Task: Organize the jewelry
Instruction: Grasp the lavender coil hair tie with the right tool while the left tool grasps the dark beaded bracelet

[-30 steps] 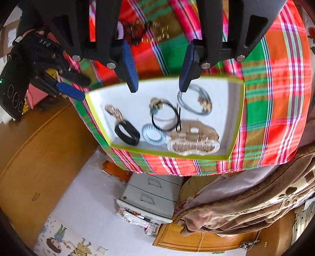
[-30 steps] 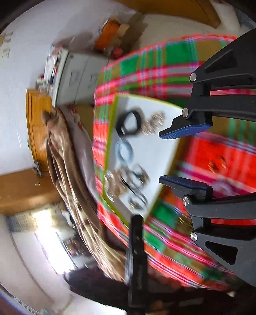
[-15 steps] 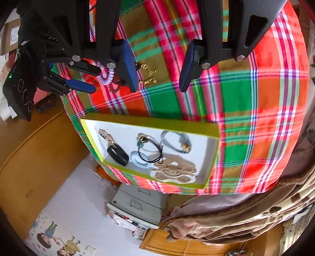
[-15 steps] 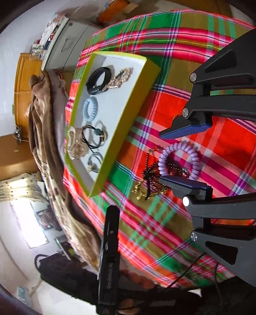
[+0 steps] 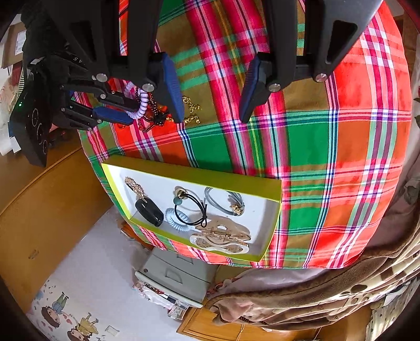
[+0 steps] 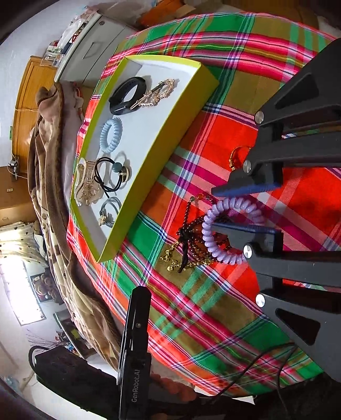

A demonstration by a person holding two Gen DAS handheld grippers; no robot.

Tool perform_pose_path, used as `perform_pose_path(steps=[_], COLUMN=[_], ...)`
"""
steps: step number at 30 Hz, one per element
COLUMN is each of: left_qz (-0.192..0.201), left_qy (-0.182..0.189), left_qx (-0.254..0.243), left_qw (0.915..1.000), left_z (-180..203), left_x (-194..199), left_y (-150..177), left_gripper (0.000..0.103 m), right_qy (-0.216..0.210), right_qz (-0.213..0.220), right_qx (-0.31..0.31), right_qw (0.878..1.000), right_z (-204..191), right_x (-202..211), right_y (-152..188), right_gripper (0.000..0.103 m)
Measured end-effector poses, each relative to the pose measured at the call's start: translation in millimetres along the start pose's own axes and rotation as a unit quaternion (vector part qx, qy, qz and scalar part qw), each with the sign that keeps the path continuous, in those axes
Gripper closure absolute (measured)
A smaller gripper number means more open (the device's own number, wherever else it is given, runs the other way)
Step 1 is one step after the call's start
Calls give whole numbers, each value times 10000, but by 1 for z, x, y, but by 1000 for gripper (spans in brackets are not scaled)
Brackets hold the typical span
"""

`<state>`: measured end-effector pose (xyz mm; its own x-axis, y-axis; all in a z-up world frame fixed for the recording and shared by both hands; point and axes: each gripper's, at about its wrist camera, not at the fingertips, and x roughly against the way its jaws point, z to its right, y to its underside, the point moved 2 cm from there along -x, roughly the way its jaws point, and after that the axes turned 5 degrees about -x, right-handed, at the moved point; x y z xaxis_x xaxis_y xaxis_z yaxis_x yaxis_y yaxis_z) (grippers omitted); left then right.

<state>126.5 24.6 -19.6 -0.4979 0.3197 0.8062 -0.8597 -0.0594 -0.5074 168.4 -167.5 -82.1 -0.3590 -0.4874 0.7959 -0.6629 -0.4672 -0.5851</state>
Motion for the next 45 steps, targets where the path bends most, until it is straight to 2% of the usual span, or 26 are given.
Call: perform_pose_path(steps=[2,10,22,27,32,37,39,43,45], left_qz=[3,-11,1,-107,-111,-198,-298,-421,-432], left_qy=[-3,3,141,376,371,-107,-97,-392,-355], left_qx=[9,19,-93,-549,-1021,-1409,-1450,-1662,-1679], left_qw=[10000,10000,9999,9977,9940,9898,9889,9844,9842], left_z=[-1,-2,6,32,61,75,77,81,83], left_x=[0,1,0,-13,-22,-37,-44,-54,-54], left_y=[0,1,0,-2,-6,-7,-8,-4,-4], left_gripper=[58,58,58,58,58,58,58,58,58], right_qy=[48,52,95,163,170,111,94,56,24], right_qz=[0,195,858,1088,1165,1239,1240,1261,1284], right_qx=[19,-169,-1069,-1428,-1614,-1645,-1649,-1646,-1658], right_qw=[10000,9997,9905,9836,9798,9785,9784,9783,9778], right_z=[-1,0,24,32,39,39,40,38,39], right_x=[1,16,65,78,81,83,82,81,82], right_y=[1,8,32,43,50,54,56,56,57], right_gripper=[93,93,93,93,93,93,93,93,93])
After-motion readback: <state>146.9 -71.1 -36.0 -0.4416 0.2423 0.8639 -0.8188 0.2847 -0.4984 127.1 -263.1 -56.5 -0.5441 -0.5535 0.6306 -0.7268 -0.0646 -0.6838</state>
